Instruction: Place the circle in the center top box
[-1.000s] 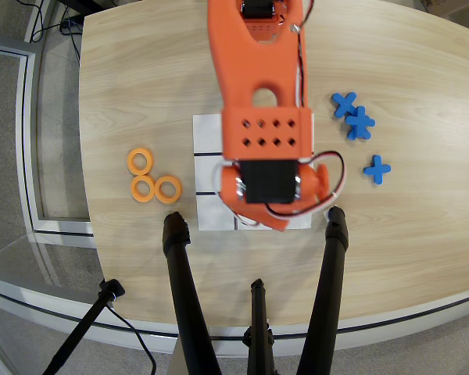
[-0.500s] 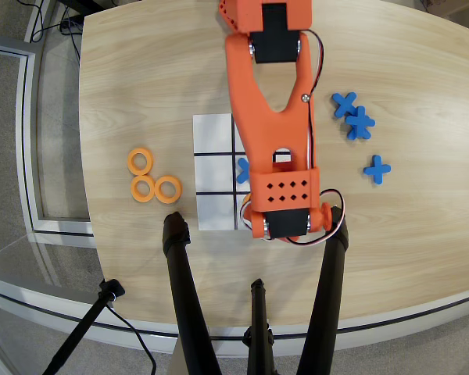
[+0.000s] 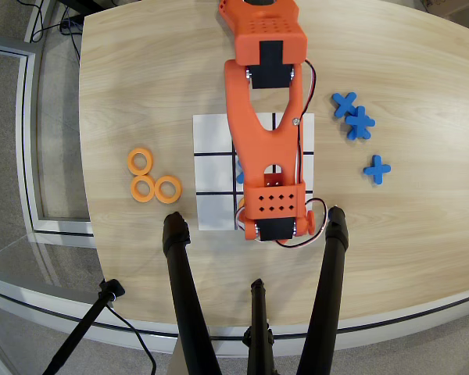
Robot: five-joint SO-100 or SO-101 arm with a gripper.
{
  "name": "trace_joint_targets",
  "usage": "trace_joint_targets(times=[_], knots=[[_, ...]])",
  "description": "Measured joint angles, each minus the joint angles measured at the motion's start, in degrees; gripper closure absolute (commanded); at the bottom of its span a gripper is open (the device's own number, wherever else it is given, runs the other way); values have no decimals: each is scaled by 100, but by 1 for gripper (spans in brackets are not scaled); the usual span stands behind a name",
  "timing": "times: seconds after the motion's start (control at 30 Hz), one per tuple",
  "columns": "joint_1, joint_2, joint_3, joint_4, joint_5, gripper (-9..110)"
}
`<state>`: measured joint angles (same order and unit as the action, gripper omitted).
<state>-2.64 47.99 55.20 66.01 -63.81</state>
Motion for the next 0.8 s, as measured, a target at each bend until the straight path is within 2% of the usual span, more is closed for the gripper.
trace_joint_targets(times=[0.3,0.63,0.8], knots=[[-18,-264,-334,0,114,101],[-70,-272,-677,308,193,90],[-9,-264,-984,483,193,90]])
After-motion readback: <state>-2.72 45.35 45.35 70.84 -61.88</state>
